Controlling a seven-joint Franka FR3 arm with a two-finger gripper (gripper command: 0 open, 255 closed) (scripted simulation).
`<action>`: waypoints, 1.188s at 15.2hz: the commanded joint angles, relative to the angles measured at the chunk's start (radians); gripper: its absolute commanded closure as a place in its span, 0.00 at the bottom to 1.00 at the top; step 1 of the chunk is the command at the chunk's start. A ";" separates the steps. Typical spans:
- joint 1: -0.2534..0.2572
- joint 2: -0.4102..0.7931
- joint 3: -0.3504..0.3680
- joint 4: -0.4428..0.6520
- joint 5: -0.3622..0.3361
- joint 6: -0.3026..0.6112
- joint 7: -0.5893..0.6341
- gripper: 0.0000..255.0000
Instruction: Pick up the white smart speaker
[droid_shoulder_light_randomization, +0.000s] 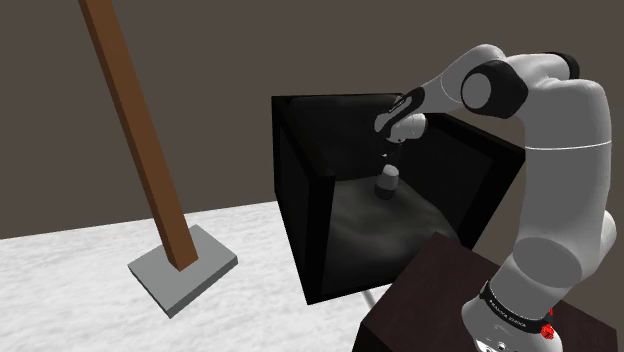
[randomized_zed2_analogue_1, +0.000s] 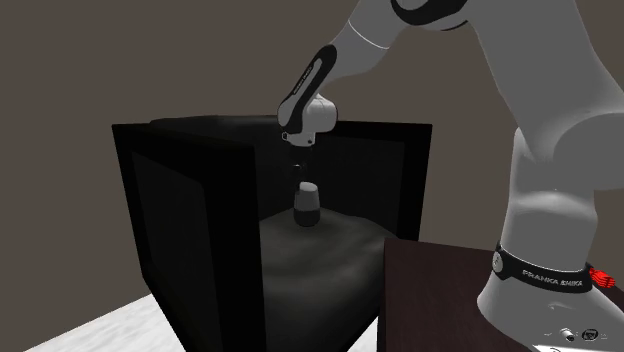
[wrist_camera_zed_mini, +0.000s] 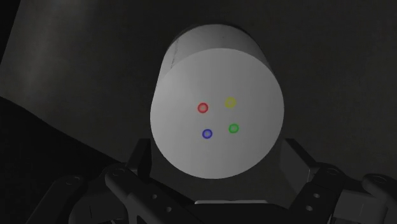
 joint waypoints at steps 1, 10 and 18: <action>-0.001 0.003 0.002 -0.003 0.003 0.007 -0.002 0.00; 0.000 0.004 0.002 -0.003 0.003 0.007 -0.001 1.00; 0.015 -0.058 -0.020 0.009 -0.032 -0.064 0.022 1.00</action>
